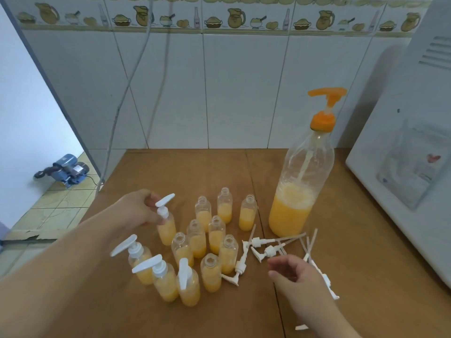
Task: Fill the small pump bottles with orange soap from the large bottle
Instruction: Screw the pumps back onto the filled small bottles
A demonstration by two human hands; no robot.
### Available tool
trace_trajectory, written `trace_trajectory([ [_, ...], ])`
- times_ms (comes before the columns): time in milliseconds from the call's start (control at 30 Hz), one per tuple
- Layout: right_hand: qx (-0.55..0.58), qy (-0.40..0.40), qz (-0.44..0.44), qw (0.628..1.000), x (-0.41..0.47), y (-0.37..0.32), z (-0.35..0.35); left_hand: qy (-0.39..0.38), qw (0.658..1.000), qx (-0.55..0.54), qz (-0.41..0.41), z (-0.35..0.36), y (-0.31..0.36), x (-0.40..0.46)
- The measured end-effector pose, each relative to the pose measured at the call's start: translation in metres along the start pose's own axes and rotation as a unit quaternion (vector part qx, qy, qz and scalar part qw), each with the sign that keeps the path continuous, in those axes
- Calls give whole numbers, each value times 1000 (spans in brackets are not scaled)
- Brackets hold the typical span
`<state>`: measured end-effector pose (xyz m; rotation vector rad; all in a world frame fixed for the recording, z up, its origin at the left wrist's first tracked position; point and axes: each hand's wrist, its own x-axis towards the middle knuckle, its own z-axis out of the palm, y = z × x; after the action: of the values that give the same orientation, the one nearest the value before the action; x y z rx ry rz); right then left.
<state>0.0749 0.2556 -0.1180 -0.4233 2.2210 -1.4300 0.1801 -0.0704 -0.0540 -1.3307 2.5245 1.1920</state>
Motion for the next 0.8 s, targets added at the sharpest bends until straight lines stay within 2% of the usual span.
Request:
trace_trajectory([
  [67,-133,-29,-100,986,7,7,10,24,999,20,16,-8,3,-13],
  [133,-270,-43,-218,937,16,13,20,116,989,68,56,-14,9,-33],
  [200,-346,-31,-300,888,28,28,31,196,966,100,135,-14,21,-58],
  [233,-357,-22,-328,874,32,35,36,183,962,114,167,-13,27,-69],
  [267,-363,-14,-348,864,35,40,41,136,964,140,181,-9,32,-78],
  [333,-363,-16,-362,859,37,45,48,2,964,222,144,5,39,-86],
  [400,-346,-6,-367,863,37,51,51,-86,940,315,97,23,44,-80],
  [533,-340,0,-370,865,35,50,55,-77,893,436,73,42,59,-60],
  [600,-349,9,-372,860,38,50,57,-64,891,445,61,44,65,-52],
  [700,-358,38,-387,849,42,54,61,-93,900,425,44,48,65,-46],
  [800,-378,60,-387,839,42,55,62,-138,870,470,59,56,60,-43],
])
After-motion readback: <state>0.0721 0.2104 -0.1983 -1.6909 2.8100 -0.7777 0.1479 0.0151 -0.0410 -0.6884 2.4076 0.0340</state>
